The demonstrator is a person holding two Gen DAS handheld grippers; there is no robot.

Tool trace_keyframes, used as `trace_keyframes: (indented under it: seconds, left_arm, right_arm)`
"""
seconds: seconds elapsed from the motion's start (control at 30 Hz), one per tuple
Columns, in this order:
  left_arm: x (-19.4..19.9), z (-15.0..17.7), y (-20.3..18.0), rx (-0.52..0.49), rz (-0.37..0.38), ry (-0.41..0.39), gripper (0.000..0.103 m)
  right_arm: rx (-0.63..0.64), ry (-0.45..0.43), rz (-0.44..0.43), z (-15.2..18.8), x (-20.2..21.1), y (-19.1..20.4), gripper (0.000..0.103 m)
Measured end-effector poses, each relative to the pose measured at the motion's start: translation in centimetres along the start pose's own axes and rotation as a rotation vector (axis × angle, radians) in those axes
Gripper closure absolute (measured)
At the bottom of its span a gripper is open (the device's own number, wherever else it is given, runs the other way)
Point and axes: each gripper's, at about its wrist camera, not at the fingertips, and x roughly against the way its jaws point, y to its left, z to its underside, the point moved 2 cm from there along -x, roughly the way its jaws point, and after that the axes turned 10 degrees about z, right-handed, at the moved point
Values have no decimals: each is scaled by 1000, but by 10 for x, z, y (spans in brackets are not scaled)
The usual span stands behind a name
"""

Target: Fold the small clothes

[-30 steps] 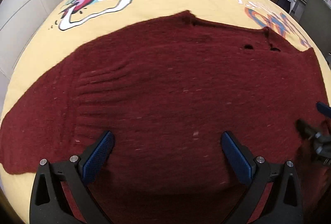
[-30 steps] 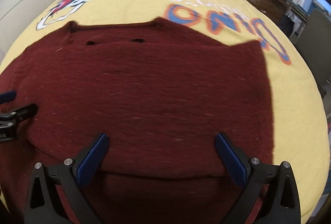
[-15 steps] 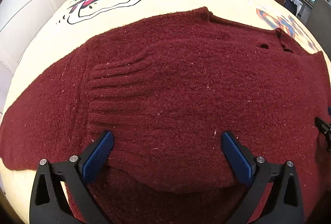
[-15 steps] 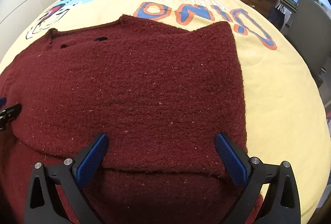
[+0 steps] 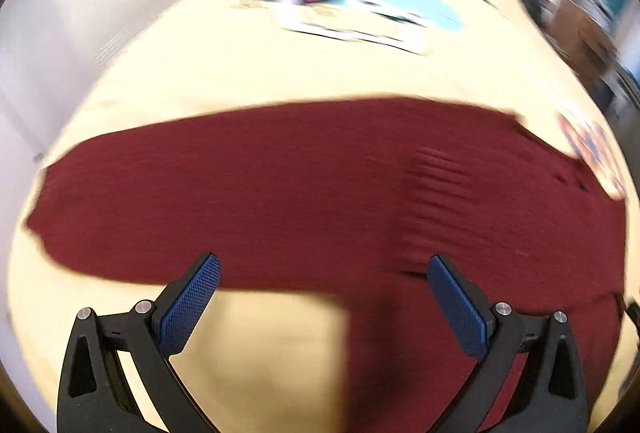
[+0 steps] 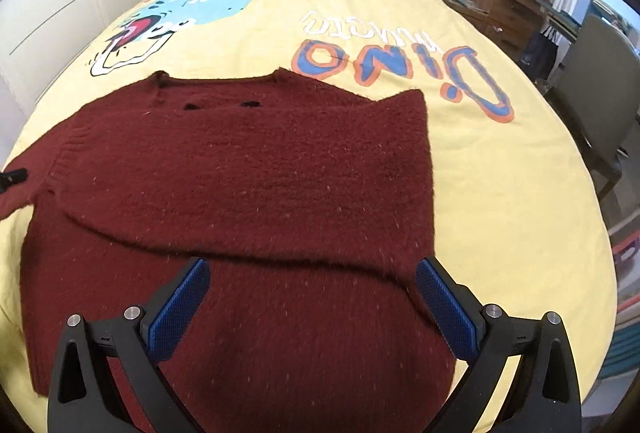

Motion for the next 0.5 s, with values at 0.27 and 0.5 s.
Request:
trace_keyframes:
  seconds: [0.27,0.5]
  left_arm:
    - [27,-6,151,352,-146,1,1]
    - [19,-6,230,558,-199,30,1]
  right_arm:
    - [-20,49,35,22,6,-8,0]
    - [-45,84,71,30,4,-21,0]
